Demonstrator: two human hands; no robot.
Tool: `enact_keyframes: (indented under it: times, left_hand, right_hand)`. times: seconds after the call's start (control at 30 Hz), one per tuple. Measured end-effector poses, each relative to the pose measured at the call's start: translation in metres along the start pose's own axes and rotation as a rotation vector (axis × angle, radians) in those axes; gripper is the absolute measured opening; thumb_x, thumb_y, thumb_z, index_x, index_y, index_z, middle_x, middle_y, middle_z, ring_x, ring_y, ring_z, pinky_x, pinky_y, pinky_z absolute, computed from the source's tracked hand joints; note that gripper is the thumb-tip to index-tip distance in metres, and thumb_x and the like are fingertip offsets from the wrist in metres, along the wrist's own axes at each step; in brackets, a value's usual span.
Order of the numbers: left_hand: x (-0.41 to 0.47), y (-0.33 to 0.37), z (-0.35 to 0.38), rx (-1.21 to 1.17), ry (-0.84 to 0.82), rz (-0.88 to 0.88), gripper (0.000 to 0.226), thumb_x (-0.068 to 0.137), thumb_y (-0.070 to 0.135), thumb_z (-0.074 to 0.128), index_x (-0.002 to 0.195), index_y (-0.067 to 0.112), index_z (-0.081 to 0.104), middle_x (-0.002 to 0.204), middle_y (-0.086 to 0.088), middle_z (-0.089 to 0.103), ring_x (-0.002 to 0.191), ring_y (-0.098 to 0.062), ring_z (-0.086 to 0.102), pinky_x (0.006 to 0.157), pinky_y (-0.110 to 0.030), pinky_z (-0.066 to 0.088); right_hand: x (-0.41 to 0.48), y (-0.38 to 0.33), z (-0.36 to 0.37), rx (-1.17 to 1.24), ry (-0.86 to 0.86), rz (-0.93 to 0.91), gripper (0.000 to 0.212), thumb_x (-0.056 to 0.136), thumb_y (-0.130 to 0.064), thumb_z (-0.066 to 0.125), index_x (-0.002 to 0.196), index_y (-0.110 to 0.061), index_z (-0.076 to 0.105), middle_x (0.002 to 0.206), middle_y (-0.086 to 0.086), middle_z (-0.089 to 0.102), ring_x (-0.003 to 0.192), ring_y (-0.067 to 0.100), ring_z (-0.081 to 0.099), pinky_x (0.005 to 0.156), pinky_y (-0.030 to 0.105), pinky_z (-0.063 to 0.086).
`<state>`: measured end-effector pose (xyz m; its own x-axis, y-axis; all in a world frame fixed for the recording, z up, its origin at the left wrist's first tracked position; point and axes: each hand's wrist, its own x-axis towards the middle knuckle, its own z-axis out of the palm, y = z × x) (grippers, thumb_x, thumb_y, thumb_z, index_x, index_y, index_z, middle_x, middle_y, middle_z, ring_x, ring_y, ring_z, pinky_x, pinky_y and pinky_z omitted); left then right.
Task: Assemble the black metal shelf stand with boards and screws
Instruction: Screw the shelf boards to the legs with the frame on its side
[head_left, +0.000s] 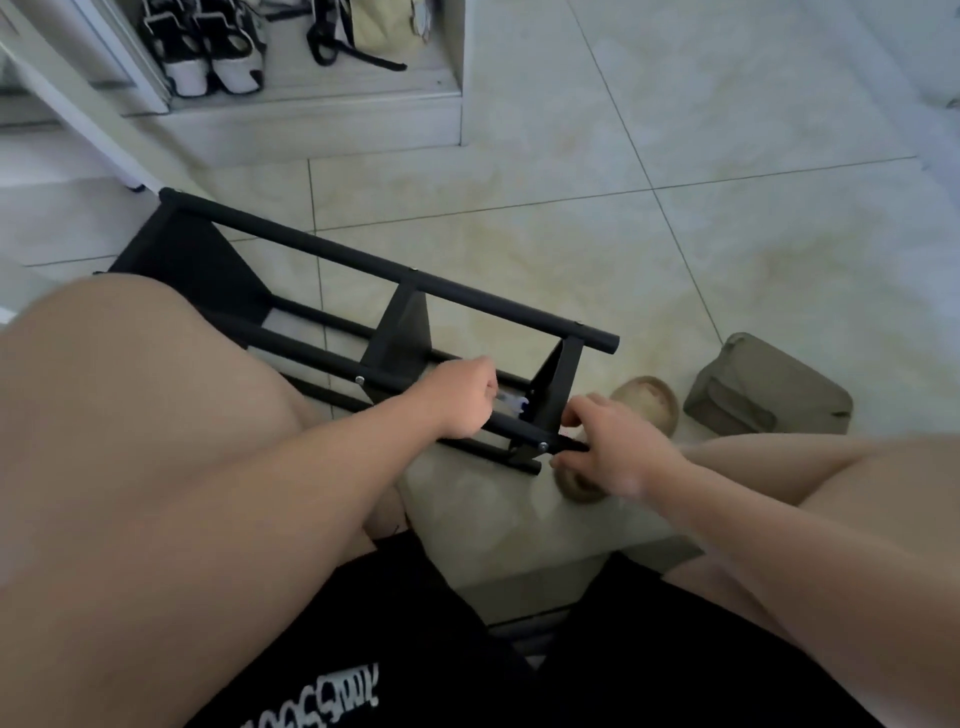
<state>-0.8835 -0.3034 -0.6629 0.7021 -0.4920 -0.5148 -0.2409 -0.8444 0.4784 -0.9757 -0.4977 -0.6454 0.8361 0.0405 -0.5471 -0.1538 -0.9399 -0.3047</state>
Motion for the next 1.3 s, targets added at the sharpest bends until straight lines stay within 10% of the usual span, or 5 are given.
enact_keyframes:
  times: [0.3, 0.43, 0.63, 0.93, 1.3]
  left_hand:
    - [0.001, 0.023, -0.053, 0.025, -0.05, 0.054, 0.016, 0.09, 0.01, 0.054, 0.079, 0.019, 0.046, 0.081, -0.005, 0.04, 0.076, -0.015, 0.032, 0.067, -0.027, 0.026]
    - [0.016, 0.033, -0.05, 0.05, -0.083, -0.006, 0.013, 0.091, 0.016, 0.06, 0.083, 0.025, 0.061, 0.087, -0.004, 0.064, 0.079, -0.02, 0.054, 0.073, -0.029, 0.045]
    - [0.039, 0.027, -0.039, -0.01, -0.112, 0.047, 0.019, 0.091, 0.015, 0.065, 0.104, 0.016, 0.079, 0.088, 0.01, 0.072, 0.067, 0.0, 0.052, 0.056, 0.003, 0.033]
    - [0.07, 0.026, -0.029, -0.128, -0.207, -0.042, 0.024, 0.091, 0.01, 0.058, 0.089, 0.028, 0.074, 0.094, 0.01, 0.071, 0.09, -0.009, 0.061, 0.08, -0.02, 0.047]
    - [0.088, 0.042, -0.02, -0.494, -0.253, -0.259, 0.014, 0.091, 0.015, 0.064, 0.082, 0.025, 0.07, 0.079, 0.006, 0.077, 0.076, -0.005, 0.069, 0.056, -0.016, 0.048]
  right_hand:
    - [-0.018, 0.015, -0.025, -0.031, 0.022, -0.084, 0.091, 0.087, -0.054, 0.07, 0.158, -0.025, 0.021, 0.16, -0.003, 0.025, 0.147, 0.022, 0.019, 0.117, 0.038, 0.025]
    - [0.003, 0.014, -0.011, -0.043, -0.048, -0.068, 0.112, 0.084, -0.065, 0.066, 0.161, -0.028, -0.005, 0.168, -0.008, -0.008, 0.154, 0.019, -0.006, 0.123, 0.046, 0.014]
    - [0.031, 0.02, -0.007, -0.145, -0.089, -0.048, 0.133, 0.072, -0.079, 0.066, 0.158, -0.026, -0.021, 0.162, -0.009, -0.032, 0.152, 0.02, -0.024, 0.124, 0.05, 0.004]
    - [0.048, 0.018, -0.002, -0.2, 0.005, -0.016, 0.145, 0.061, -0.093, 0.057, 0.156, -0.019, -0.025, 0.159, -0.001, -0.039, 0.149, 0.027, -0.033, 0.119, 0.054, -0.012]
    - [0.051, 0.024, -0.002, -0.22, 0.036, -0.003, 0.149, 0.056, -0.092, 0.062, 0.158, -0.018, -0.018, 0.161, 0.003, -0.034, 0.15, 0.03, -0.029, 0.12, 0.056, -0.01]
